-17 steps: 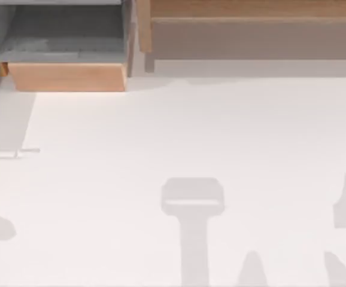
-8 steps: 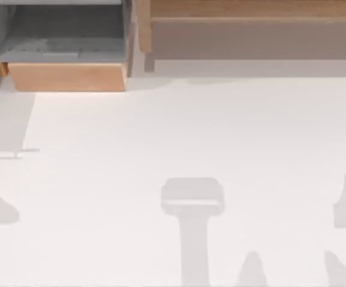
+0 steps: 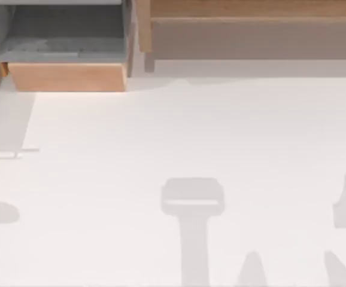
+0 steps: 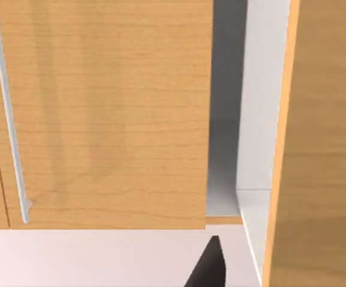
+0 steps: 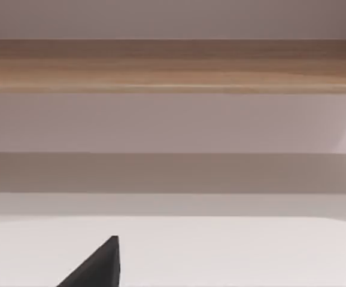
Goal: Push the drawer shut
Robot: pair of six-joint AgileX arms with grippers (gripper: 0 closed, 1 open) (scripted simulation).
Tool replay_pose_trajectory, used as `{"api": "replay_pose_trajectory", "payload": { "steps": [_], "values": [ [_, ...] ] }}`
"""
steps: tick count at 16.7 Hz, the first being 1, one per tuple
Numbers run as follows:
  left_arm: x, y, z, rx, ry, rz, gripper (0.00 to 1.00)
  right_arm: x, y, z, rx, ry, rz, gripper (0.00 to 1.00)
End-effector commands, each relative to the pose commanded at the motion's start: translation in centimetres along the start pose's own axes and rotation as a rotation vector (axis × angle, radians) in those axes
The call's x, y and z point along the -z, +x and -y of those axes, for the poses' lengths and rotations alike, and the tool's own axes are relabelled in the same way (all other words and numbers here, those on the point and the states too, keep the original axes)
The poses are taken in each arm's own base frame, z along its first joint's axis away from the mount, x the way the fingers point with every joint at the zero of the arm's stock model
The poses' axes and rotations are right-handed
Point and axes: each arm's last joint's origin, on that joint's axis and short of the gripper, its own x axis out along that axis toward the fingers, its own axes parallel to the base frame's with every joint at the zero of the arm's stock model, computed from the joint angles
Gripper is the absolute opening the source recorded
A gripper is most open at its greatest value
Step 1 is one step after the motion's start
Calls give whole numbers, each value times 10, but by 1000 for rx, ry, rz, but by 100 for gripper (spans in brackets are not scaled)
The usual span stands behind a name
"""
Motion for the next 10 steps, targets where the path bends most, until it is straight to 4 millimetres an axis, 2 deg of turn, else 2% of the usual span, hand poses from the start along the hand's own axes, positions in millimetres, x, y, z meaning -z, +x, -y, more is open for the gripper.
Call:
{"api": "replay_pose_trajectory", "payload": {
  "steps": [4,10],
  "values": [
    [0,0,0,0,0,0,2,0,0,0,0,0,0,100],
    [0,0,0,0,0,0,0,0,0,0,0,0,0,100]
  ]
}}
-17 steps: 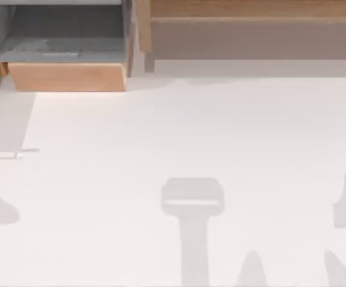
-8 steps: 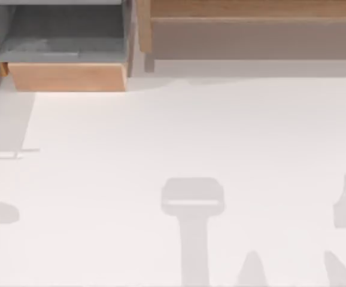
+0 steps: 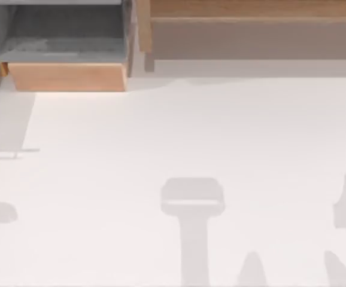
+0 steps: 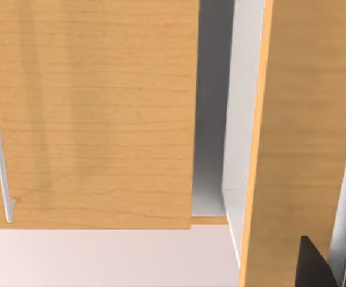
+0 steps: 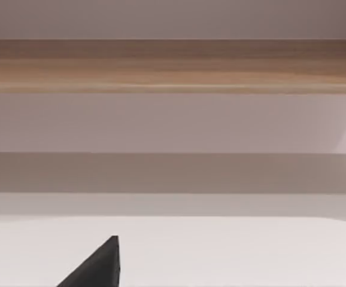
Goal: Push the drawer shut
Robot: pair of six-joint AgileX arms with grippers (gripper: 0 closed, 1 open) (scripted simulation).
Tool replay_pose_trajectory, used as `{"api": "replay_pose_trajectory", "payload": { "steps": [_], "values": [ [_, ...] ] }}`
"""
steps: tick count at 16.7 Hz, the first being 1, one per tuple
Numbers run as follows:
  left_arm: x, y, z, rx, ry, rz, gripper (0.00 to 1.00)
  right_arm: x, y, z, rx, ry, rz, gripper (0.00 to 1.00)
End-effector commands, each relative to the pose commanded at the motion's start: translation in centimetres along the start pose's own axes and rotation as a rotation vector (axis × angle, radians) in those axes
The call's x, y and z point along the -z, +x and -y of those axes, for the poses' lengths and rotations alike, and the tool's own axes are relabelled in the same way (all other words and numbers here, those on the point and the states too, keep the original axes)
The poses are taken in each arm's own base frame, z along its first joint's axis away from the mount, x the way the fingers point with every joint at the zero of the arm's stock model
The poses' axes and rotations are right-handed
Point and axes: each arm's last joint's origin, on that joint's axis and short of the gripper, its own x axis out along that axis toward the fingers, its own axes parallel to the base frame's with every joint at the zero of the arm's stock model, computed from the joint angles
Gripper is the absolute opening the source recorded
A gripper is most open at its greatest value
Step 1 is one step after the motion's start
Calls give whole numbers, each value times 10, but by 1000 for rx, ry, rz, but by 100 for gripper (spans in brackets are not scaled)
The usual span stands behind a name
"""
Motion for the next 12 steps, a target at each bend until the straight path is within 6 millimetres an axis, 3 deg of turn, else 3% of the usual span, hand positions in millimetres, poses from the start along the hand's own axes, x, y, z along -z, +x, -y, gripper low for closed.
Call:
{"api": "replay_pose_trajectory", "payload": {
  "steps": [5,12],
  "values": [
    [1,4,4,18,-18,-3,0,0,0,0,0,0,0,100],
    [1,61,4,15,-16,-2,0,0,0,0,0,0,0,100]
  ]
}}
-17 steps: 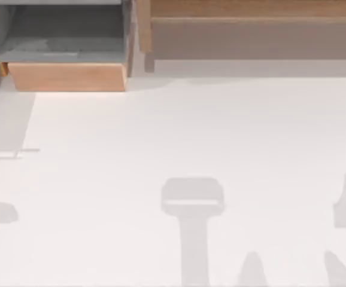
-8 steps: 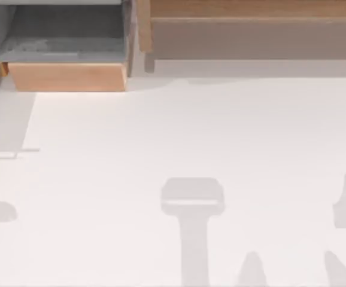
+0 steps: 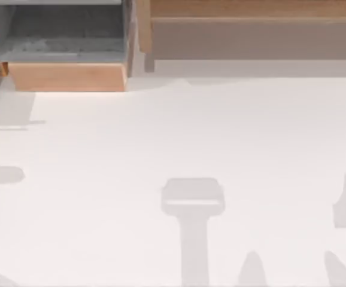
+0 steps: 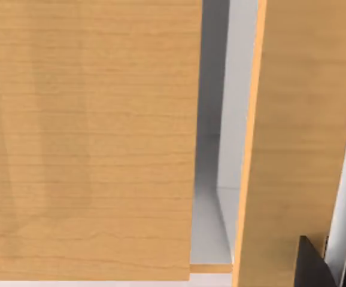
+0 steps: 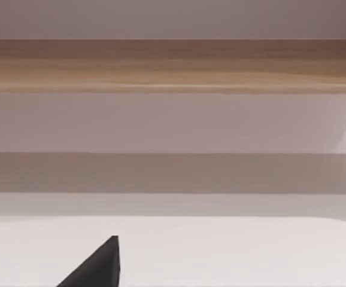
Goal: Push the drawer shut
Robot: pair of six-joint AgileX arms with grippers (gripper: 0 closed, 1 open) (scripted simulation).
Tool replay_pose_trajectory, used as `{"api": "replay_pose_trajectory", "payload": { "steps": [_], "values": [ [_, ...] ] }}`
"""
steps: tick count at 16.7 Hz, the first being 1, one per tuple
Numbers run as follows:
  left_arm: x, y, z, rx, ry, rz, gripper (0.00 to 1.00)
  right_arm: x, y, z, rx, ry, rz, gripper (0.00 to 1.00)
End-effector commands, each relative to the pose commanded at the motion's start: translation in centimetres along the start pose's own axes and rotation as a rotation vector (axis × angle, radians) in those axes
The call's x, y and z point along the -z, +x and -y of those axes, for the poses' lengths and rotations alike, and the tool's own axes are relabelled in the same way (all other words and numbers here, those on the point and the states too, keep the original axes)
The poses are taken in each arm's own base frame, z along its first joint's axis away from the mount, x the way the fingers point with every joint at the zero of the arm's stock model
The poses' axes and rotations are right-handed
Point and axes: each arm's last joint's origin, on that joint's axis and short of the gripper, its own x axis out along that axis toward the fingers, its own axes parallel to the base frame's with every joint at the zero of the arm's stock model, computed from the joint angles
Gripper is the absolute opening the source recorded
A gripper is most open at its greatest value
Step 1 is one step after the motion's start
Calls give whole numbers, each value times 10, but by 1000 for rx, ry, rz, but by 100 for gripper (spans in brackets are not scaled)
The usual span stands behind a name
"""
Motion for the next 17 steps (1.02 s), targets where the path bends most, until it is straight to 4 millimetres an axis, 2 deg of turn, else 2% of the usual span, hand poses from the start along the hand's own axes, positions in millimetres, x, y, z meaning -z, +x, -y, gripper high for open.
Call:
{"api": "replay_pose_trajectory", "payload": {
  "steps": [6,12,14,17],
  "values": [
    [2,3,2,9,-7,-7,0,0,0,0,0,0,0,100],
    [3,56,0,2,-4,-8,0,0,0,0,0,0,0,100],
    [1,62,1,8,-6,-6,0,0,0,0,0,0,0,100],
    [3,60,1,10,-8,-11,0,0,0,0,0,0,0,100]
  ]
}}
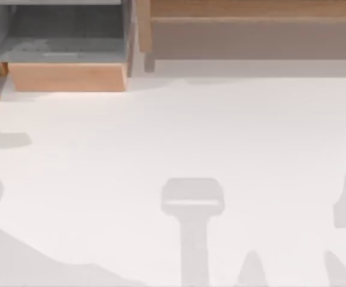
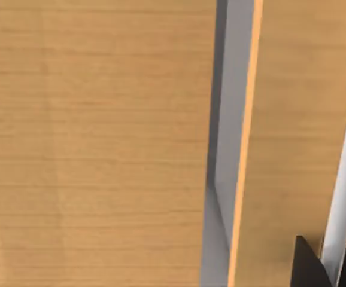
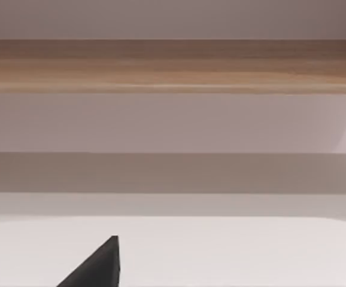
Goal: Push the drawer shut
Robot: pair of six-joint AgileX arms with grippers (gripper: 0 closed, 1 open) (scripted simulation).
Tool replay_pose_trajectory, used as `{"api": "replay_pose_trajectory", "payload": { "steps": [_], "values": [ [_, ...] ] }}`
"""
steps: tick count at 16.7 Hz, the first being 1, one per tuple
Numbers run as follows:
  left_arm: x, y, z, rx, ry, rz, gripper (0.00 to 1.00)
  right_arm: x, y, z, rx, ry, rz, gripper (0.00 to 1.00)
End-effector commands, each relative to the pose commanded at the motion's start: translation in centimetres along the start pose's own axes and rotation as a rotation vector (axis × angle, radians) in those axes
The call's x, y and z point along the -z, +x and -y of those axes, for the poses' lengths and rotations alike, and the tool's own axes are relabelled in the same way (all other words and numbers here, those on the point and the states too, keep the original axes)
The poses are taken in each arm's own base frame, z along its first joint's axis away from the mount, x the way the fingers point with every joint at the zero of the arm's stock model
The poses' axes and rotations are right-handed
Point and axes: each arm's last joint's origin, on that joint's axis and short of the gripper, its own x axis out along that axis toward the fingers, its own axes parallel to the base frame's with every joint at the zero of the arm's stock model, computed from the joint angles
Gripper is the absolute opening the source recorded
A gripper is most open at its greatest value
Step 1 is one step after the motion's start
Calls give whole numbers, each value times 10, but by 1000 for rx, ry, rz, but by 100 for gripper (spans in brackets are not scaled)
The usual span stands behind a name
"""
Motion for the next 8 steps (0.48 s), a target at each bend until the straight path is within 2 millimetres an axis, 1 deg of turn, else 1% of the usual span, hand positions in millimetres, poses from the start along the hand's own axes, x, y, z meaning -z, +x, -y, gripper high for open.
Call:
{"api": "replay_pose_trajectory", "payload": {
  "steps": [1,3,8],
  "values": [
    [0,1,0,1,0,0,0,0,0,0,0,0,0,100],
    [1,9,1,2,-1,-3,0,0,0,0,0,0,0,100],
    [1,53,-4,-9,3,-3,0,0,0,0,0,0,0,100]
  ]
}}
